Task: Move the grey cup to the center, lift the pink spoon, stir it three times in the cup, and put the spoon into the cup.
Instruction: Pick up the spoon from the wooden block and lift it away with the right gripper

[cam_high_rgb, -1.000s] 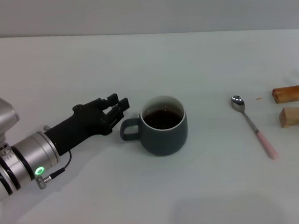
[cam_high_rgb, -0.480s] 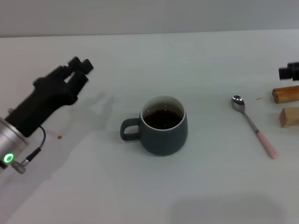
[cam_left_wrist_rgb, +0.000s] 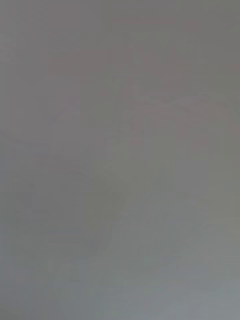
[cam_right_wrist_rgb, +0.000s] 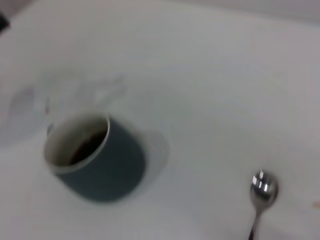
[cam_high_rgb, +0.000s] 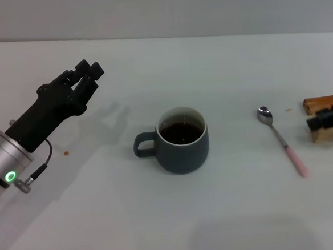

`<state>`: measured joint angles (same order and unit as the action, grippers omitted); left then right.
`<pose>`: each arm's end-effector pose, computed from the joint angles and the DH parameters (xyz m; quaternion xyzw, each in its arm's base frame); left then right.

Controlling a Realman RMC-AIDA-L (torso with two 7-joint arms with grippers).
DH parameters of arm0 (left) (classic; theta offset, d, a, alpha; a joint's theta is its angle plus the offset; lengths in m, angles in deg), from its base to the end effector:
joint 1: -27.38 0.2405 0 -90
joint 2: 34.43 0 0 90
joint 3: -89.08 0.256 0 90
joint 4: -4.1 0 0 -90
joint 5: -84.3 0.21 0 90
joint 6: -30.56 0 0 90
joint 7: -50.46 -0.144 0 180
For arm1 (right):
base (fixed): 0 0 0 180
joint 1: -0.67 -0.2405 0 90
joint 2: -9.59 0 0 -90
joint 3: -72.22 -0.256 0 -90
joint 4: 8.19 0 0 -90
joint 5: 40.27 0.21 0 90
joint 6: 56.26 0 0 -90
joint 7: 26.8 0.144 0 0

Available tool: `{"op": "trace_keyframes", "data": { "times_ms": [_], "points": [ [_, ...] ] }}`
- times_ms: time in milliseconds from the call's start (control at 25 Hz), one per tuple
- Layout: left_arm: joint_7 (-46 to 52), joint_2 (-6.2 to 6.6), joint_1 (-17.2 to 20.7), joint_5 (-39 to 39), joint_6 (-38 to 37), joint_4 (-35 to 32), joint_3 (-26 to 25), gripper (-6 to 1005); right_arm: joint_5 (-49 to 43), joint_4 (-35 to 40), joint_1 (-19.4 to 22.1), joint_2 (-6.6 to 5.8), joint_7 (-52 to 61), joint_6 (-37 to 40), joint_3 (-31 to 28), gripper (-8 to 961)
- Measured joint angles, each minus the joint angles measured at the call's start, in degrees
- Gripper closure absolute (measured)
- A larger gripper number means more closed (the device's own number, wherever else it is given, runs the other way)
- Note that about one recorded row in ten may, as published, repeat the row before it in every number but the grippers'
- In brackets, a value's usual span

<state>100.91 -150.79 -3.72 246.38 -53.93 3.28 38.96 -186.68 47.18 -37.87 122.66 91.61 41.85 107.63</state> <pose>-0.2826 0.3229 -0.0196 -0.7786 -0.2905 -0.4594 0.3135 0.2682 0.3615 0.0840 -0.9015 0.4120 -0.0062 0.1323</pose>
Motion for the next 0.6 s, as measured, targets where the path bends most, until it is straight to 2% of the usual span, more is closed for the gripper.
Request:
{"op": "trace_keyframes", "data": {
  "times_ms": [160, 400, 600],
  "points": [
    [0.05, -0.04, 0.00, 0.09, 0.04, 0.02, 0.17, 675, -2.05, -0.23, -0.27, 0.30, 1.30, 0.14, 3.18, 579],
    [0.62, -0.17, -0.01, 0.38, 0.04, 0.03, 0.38, 675, -2.77, -1.39, -0.33, 0.74, 1.44, 0.16, 4.21, 579],
    [0.65, -0.44, -0.01, 0.42, 0.32, 0.03, 0.38, 675, -2.59, -2.65, -0.15, 2.39, 1.16, -0.50, 5.28, 579]
  ]
}}
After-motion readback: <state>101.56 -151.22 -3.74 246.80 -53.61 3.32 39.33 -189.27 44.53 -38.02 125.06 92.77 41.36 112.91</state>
